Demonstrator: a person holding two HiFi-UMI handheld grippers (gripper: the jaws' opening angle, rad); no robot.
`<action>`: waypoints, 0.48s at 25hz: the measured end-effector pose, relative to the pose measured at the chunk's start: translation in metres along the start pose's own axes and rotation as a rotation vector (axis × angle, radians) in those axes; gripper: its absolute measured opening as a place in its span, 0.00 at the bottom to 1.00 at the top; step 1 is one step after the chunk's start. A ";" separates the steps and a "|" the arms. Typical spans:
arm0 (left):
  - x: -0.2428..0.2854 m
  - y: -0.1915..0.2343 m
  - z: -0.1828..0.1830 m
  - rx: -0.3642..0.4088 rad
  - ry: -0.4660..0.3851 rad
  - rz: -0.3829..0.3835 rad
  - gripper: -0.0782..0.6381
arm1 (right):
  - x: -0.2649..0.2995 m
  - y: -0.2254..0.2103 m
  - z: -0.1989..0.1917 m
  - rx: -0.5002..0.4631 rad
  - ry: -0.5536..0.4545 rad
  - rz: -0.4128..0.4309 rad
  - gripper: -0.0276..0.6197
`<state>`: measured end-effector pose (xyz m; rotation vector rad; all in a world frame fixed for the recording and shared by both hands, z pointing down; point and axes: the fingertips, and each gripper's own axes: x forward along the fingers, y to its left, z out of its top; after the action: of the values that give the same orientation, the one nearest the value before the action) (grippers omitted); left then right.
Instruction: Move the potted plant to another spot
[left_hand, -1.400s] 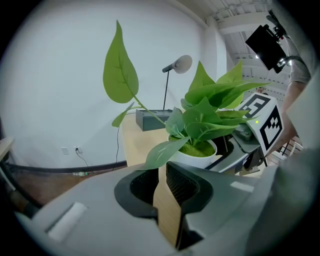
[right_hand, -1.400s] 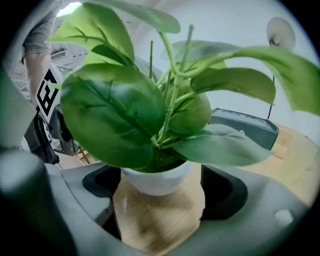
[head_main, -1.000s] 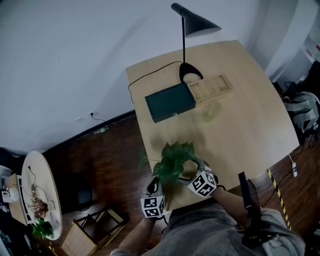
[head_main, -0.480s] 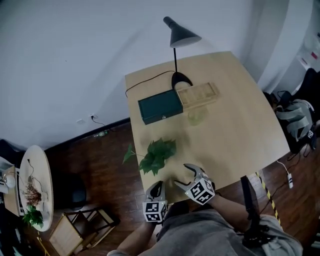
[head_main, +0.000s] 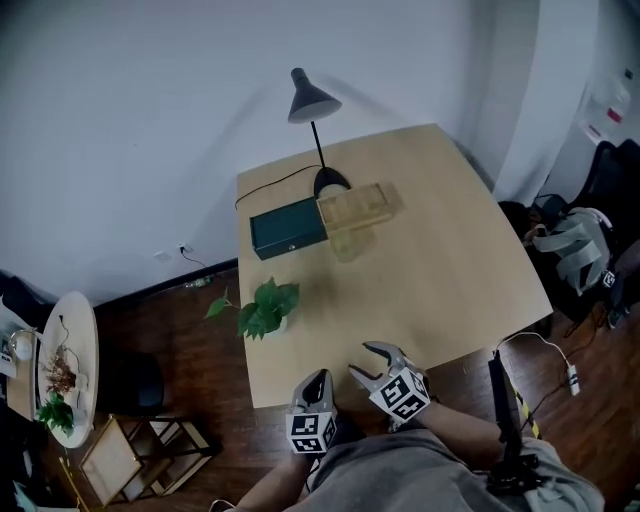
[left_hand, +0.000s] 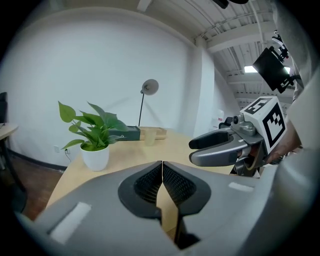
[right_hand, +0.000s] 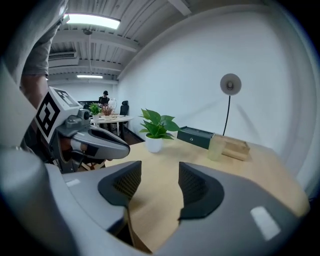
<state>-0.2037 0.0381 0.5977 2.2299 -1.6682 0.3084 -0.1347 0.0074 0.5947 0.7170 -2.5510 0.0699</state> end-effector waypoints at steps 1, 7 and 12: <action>-0.001 -0.011 0.001 -0.001 -0.006 -0.003 0.11 | -0.009 -0.002 -0.003 0.005 -0.004 -0.004 0.40; -0.007 -0.061 0.015 0.005 -0.040 -0.038 0.11 | -0.053 -0.014 -0.010 0.037 -0.016 -0.037 0.27; -0.013 -0.075 0.023 0.033 -0.045 -0.086 0.11 | -0.075 -0.018 0.001 0.068 -0.059 -0.079 0.16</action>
<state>-0.1366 0.0597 0.5618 2.3420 -1.5946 0.2682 -0.0700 0.0280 0.5574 0.8573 -2.5832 0.1110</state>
